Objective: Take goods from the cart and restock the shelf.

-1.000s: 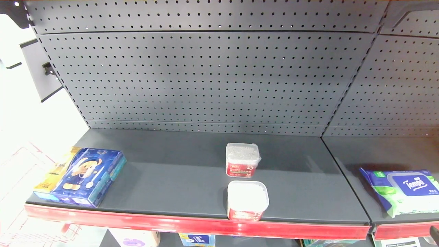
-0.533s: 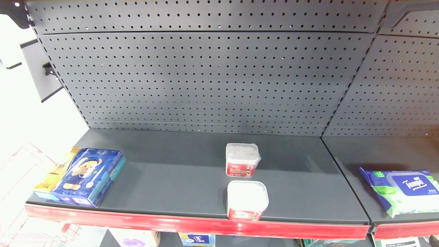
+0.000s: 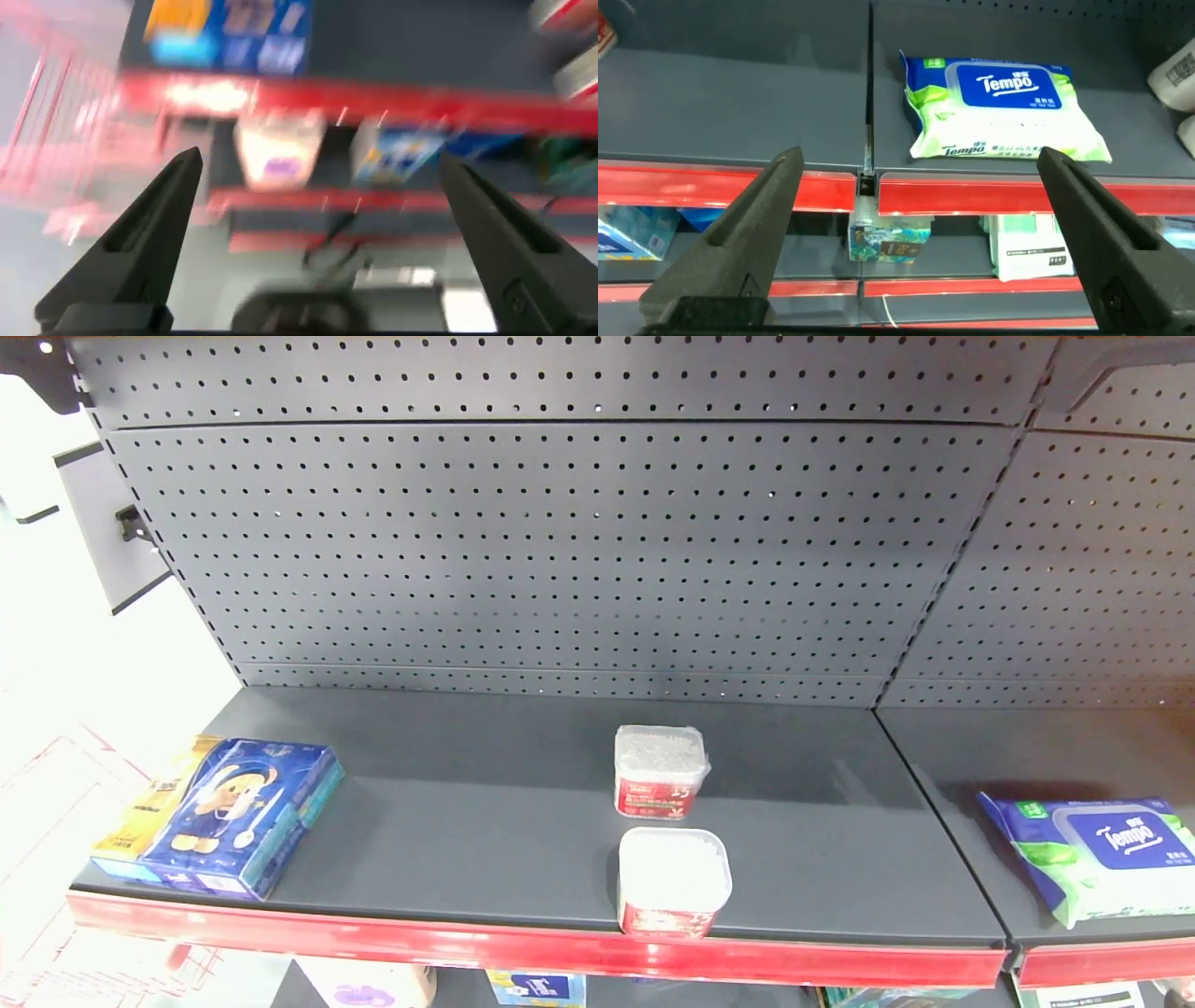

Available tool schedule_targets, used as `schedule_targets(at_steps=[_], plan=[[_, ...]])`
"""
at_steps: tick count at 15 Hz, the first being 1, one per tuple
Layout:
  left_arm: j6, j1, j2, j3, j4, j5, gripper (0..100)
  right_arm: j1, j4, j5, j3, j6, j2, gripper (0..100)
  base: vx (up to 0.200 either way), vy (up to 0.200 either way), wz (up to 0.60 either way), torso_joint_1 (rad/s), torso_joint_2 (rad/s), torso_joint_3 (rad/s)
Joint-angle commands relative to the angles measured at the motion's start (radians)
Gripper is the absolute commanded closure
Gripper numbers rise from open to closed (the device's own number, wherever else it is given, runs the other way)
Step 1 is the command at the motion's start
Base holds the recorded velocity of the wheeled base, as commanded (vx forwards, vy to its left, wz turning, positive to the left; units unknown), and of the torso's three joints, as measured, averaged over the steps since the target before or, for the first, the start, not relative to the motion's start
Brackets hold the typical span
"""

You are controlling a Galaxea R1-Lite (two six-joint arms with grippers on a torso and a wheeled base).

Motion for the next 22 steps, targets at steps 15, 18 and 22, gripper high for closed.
schedule_targets(at_steps=[15,18,22], plan=[[-0.003,0.447,0.324,0.253,-0.445,0.282,0,0.004,0.025,-0.005,0.043,0.011,-0.195,0,0.000,0.000,0.00,0.000,0.00,0.000],[0.008,0.361,0.160,0.422,-0.650,-0.095,0,0.004,0.025,-0.005,0.043,0.011,-0.195,0,0.000,0.000,0.00,0.000,0.00,0.000],[0.168,0.248,-0.052,0.512,-0.690,-0.250,0,0.004,0.025,-0.008,0.043,0.011,-0.195,0,0.000,0.000,0.00,0.000,0.00,0.000]])
